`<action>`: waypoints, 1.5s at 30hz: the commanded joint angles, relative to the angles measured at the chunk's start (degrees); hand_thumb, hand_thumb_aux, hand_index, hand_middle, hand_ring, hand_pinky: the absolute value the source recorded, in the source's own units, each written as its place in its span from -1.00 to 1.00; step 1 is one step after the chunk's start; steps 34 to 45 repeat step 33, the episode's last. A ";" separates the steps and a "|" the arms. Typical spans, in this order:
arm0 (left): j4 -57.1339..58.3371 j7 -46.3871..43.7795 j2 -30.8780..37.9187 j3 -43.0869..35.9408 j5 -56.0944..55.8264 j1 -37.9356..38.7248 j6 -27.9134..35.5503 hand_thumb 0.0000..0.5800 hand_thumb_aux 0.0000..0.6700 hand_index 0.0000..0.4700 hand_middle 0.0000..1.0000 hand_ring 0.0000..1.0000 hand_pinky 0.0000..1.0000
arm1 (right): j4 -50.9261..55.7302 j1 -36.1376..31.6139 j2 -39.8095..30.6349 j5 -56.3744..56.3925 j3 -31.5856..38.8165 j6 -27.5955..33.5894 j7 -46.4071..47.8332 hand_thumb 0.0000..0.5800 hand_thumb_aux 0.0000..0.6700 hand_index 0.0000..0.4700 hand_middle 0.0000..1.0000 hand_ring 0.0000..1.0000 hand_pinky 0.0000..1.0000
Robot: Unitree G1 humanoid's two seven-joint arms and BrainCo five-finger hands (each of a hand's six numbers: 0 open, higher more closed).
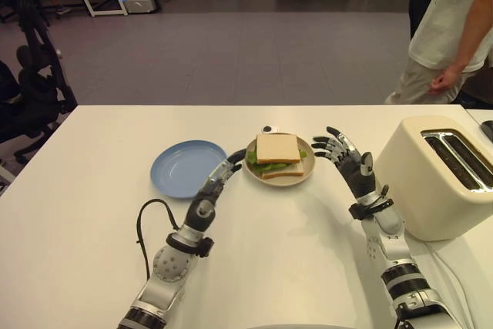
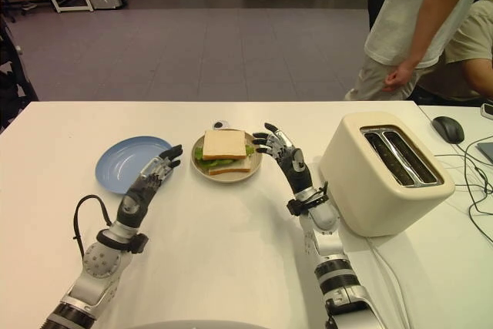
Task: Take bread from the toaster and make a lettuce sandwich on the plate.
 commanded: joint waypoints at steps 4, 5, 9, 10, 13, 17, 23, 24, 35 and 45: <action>1.89 -8.26 -3.55 4.53 -3.55 -0.66 2.64 -1.00 -1.00 -1.00 -1.00 -1.00 -1.00 | -0.48 -0.81 2.43 3.26 -5.07 0.75 8.47 -1.00 -1.00 -1.00 -1.00 -1.00 -1.00; 1.89 -9.01 -3.97 5.25 -3.48 -0.61 2.93 -1.00 -1.00 -1.00 -1.00 -1.00 -1.00 | -0.94 -0.64 2.74 3.59 -5.46 1.01 9.64 -1.00 -1.00 -1.00 -1.00 -1.00 -1.00; 1.31 -10.95 -5.51 7.55 -2.59 -0.06 3.71 -1.00 -1.00 -1.00 -1.00 -1.00 -1.00 | -1.86 -0.26 3.74 3.42 -6.93 1.90 12.09 -1.00 -1.00 -1.00 -1.00 -1.00 -1.00; 1.33 -11.33 -5.85 8.02 -2.31 -0.04 3.80 -1.00 -1.00 -1.00 -1.00 -1.00 -1.00 | -1.75 -0.31 3.90 3.26 -7.27 2.07 12.41 -1.00 -1.00 -1.00 -1.00 -1.00 -1.00; 1.37 -12.32 -7.08 9.20 -1.20 -0.22 3.96 -1.00 -1.00 -1.00 -1.00 -1.00 -1.00 | -1.70 -0.31 4.28 2.87 -8.40 2.63 13.28 -1.00 -1.00 -1.00 -1.00 -1.00 -1.00; 1.84 -13.61 -8.26 10.07 0.24 -0.50 3.53 -1.00 -1.00 -1.00 -1.00 -1.00 -1.00 | -1.24 -0.54 4.71 2.26 -9.48 2.77 14.01 -1.00 -1.00 -1.00 -1.00 -1.00 -1.00; 2.11 -15.22 -9.75 11.39 1.37 -0.65 3.01 -1.00 -1.00 -1.00 -1.00 -1.00 -1.00 | -0.88 -0.67 5.27 1.14 -10.47 2.55 14.67 -1.00 -1.00 -1.00 -1.00 -1.00 -1.00; 2.17 -15.42 -9.98 11.58 1.51 -0.69 2.95 -1.00 -1.00 -1.00 -1.00 -1.00 -1.00 | -0.76 -0.70 5.32 0.98 -10.56 2.47 14.74 -1.00 -1.00 -1.00 -1.00 -1.00 -1.00; 2.03 -16.60 -11.44 12.90 2.30 -0.89 2.86 -1.00 -1.00 -1.00 -1.00 -1.00 -1.00 | -0.38 -0.97 5.73 0.07 -11.36 2.32 14.88 -1.00 -1.00 -1.00 -1.00 -1.00 -1.00; 2.03 -16.60 -11.44 12.90 2.30 -0.89 2.86 -1.00 -1.00 -1.00 -1.00 -1.00 -1.00 | -0.38 -0.97 5.73 0.07 -11.36 2.32 14.88 -1.00 -1.00 -1.00 -1.00 -1.00 -1.00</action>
